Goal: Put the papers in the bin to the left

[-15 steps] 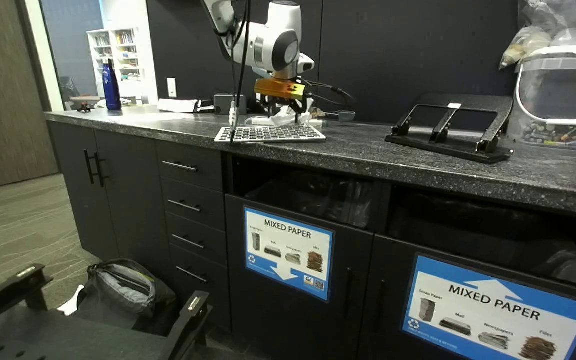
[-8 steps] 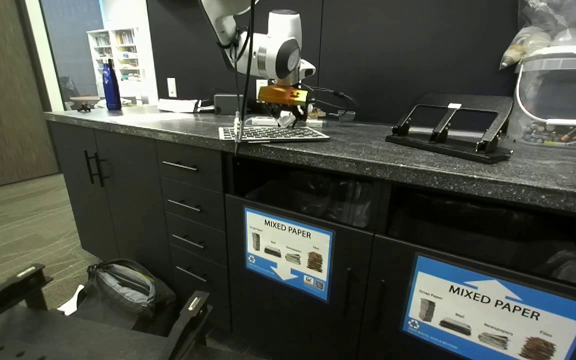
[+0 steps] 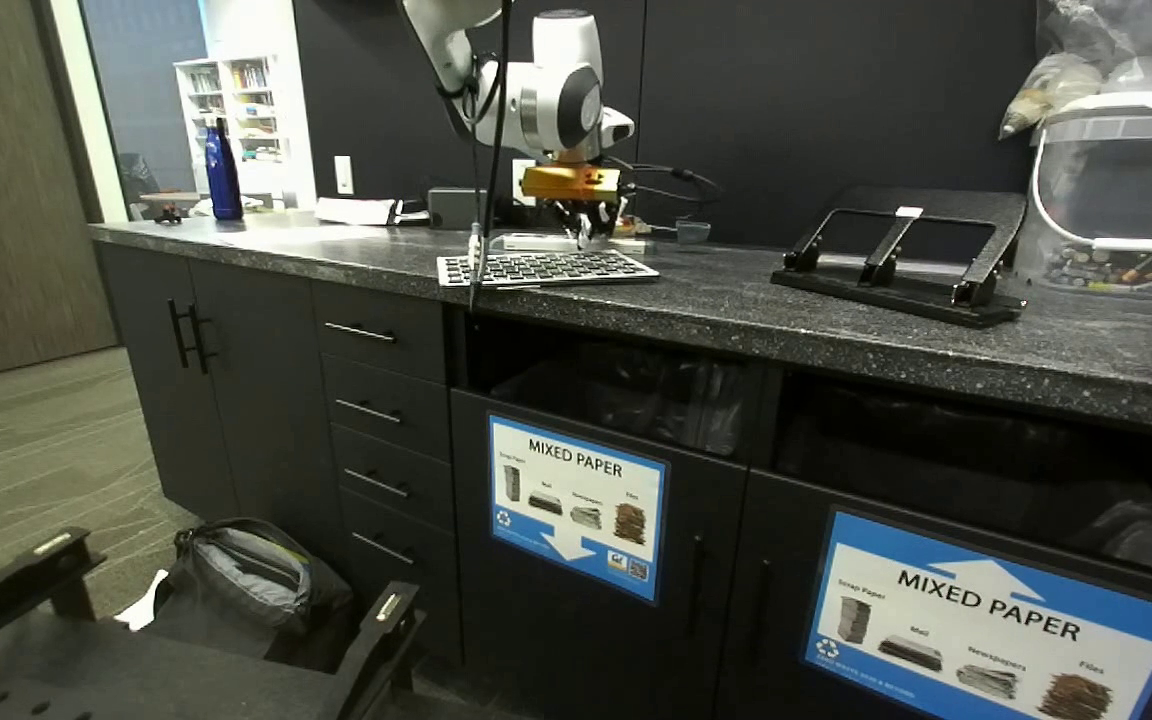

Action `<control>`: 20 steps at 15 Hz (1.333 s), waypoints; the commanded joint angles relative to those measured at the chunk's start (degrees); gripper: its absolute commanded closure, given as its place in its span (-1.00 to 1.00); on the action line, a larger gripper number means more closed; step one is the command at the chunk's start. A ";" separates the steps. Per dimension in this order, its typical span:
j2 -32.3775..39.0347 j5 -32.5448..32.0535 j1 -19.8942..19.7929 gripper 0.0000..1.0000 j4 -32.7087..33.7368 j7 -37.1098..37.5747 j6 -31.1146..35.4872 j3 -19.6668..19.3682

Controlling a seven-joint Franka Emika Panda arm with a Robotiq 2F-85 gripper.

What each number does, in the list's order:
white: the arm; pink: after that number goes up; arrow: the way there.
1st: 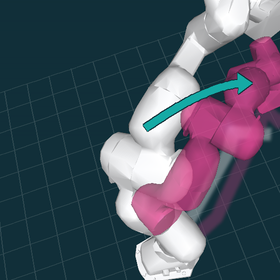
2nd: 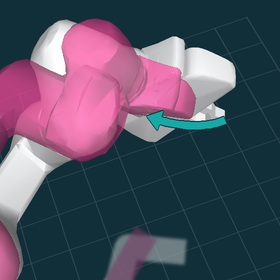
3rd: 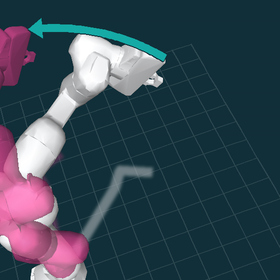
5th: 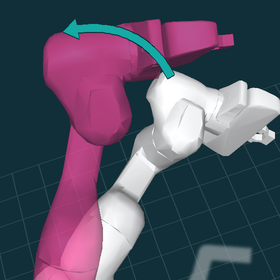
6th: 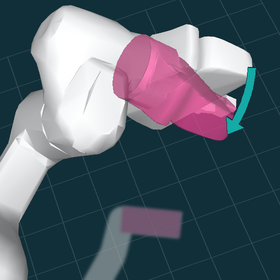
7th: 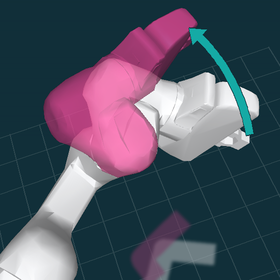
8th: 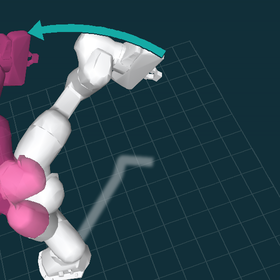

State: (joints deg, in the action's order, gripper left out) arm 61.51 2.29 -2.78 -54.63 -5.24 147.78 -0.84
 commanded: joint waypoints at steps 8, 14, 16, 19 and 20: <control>-24.24 -13.92 12.57 0.90 -22.84 19.13 -15.80 -12.49; -39.20 -22.55 15.38 0.89 -38.23 23.34 -38.96 -9.82; -43.67 -21.61 14.38 0.89 -43.92 22.16 -45.90 -7.12; -49.40 -17.20 12.15 0.89 -53.32 19.07 -50.93 -2.92; -51.13 -15.00 11.44 0.89 -56.61 18.20 -51.30 -1.77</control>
State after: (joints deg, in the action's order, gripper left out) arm 18.02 -16.82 11.22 -100.08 15.88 97.51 -6.32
